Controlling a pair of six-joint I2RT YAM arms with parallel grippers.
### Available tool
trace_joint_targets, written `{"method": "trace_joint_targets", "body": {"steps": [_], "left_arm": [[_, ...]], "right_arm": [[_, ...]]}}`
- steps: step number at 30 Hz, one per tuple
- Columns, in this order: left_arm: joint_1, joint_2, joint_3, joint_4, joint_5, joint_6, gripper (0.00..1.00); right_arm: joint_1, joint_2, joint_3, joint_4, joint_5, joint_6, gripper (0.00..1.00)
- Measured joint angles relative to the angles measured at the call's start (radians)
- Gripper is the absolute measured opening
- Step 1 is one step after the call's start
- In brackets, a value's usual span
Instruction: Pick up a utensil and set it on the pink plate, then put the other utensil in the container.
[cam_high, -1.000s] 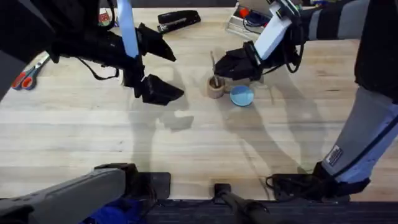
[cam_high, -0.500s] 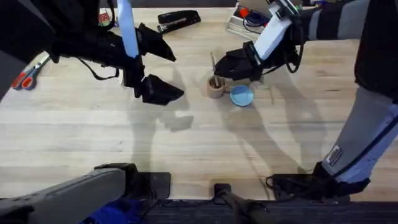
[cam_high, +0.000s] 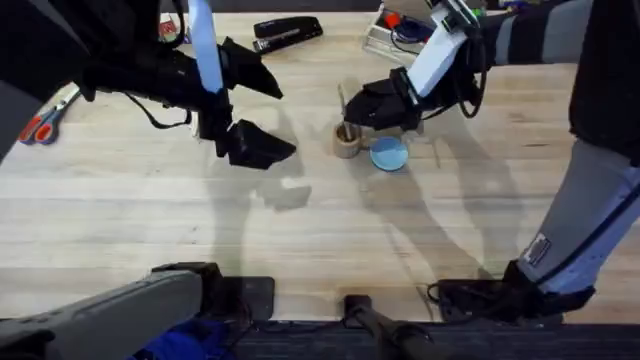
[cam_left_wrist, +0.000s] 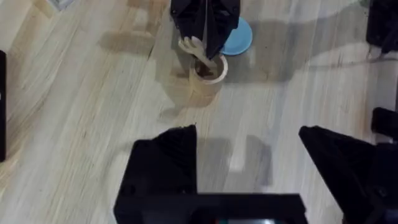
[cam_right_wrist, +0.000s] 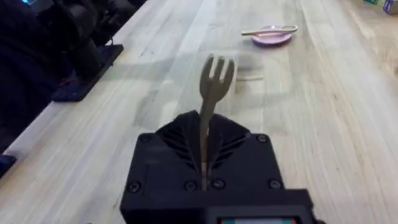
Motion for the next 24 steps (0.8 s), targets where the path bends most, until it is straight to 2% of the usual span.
{"method": "trace_joint_targets", "body": {"steps": [12,19,24], "left_arm": [[0.000,0.000,0.000,0.000,0.000,0.000,0.995],[0.000,0.000,0.000,0.000,0.000,0.000,0.995],[0.000,0.000,0.000,0.000,0.000,0.000,0.995]], "right_arm": [[0.000,0.021,0.000,0.001,0.003,0.003,0.142],[0.000,0.021,0.000,0.001,0.005,0.008,0.378],[0.000,0.021,0.000,0.001,0.007,0.011,0.513]]}}
